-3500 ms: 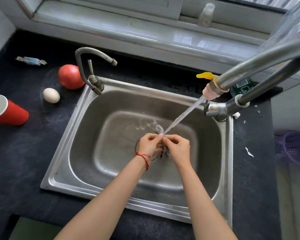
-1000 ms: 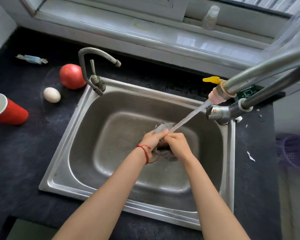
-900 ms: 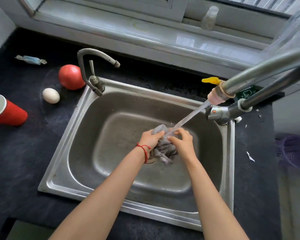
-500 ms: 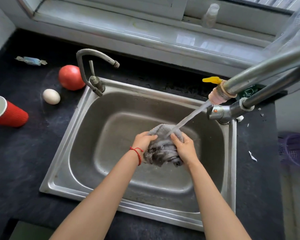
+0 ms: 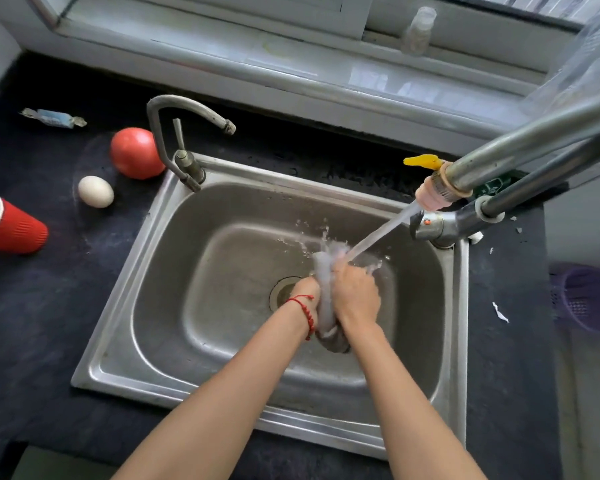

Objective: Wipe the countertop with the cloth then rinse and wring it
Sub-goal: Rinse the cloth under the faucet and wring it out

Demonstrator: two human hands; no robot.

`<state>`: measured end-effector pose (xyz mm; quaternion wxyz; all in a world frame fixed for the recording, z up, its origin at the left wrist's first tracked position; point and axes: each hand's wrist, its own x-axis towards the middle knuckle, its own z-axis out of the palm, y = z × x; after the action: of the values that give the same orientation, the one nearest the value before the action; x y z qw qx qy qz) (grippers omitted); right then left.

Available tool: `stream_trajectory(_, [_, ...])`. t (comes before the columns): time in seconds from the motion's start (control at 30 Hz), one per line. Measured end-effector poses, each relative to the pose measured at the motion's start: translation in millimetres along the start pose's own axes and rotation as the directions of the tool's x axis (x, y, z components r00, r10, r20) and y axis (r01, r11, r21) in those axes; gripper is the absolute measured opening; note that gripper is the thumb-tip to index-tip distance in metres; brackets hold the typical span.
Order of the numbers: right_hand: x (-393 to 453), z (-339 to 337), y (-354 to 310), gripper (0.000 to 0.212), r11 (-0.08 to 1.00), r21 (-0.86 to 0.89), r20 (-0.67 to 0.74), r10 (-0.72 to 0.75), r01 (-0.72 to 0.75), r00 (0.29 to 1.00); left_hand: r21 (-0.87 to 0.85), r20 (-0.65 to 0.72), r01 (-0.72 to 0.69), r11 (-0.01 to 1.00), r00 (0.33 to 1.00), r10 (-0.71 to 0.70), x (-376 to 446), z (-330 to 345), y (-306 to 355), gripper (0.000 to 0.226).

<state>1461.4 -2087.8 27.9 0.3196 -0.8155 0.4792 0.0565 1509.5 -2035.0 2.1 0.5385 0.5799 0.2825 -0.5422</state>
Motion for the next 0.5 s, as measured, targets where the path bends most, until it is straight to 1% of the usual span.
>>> stream_trajectory(0.07, [-26,13,-2,0.061,0.987,0.012,-0.026,-0.161,0.162,0.987,-0.047,-0.044,-0.025,0.999,0.999,0.023,4,-11,3,0.040])
stream_trajectory(0.1, [-36,17,-2,0.064,0.976,-0.006,-0.025,-0.218,0.218,0.976,-0.034,-0.072,-0.018,0.999,0.997,0.015,5,-15,1,0.045])
stream_trajectory(0.13, [-38,17,0,0.063,0.970,-0.046,-0.020,-0.240,0.239,0.970,-0.008,-0.093,0.007,1.000,0.996,-0.008,3,-16,-2,0.051])
stream_trajectory(0.17, [-32,14,3,0.060,0.971,-0.093,-0.020,-0.222,0.219,0.975,0.015,-0.064,0.030,0.999,0.998,-0.029,-2,-15,-5,0.053])
stream_trajectory(0.2, [-22,10,7,0.056,0.975,-0.140,-0.021,-0.179,0.175,0.984,0.044,-0.029,0.037,0.998,0.999,-0.035,-7,-12,-9,0.049])
stream_trajectory(0.23, [-14,4,10,0.053,0.974,-0.183,-0.027,-0.143,0.136,0.989,0.048,-0.022,0.044,0.998,0.999,-0.043,-7,-8,-12,0.042])
stream_trajectory(0.27, [-6,-1,12,0.052,0.968,-0.218,-0.045,-0.136,0.124,0.990,0.060,-0.028,0.032,0.998,0.999,-0.031,-9,-5,-13,0.034])
stream_trajectory(0.37, [5,-11,11,0.046,0.953,-0.271,-0.122,-0.174,0.136,0.977,0.022,0.087,-0.011,1.000,0.996,0.009,-17,4,-7,0.020])
stream_trajectory(0.4, [8,-17,10,0.044,0.960,-0.247,-0.151,-0.173,0.132,0.973,-0.007,0.118,-0.048,0.999,0.992,0.048,-17,5,-5,0.017])
stream_trajectory(0.43, [12,-24,9,0.041,0.973,-0.183,-0.182,-0.173,0.140,0.968,-0.050,0.138,-0.074,0.996,0.987,0.080,-21,6,-2,0.020])
stream_trajectory(0.5, [22,-43,9,0.034,0.978,0.018,-0.225,-0.199,0.208,0.954,-0.105,0.138,-0.099,0.990,0.984,0.113,-25,5,0,0.031])
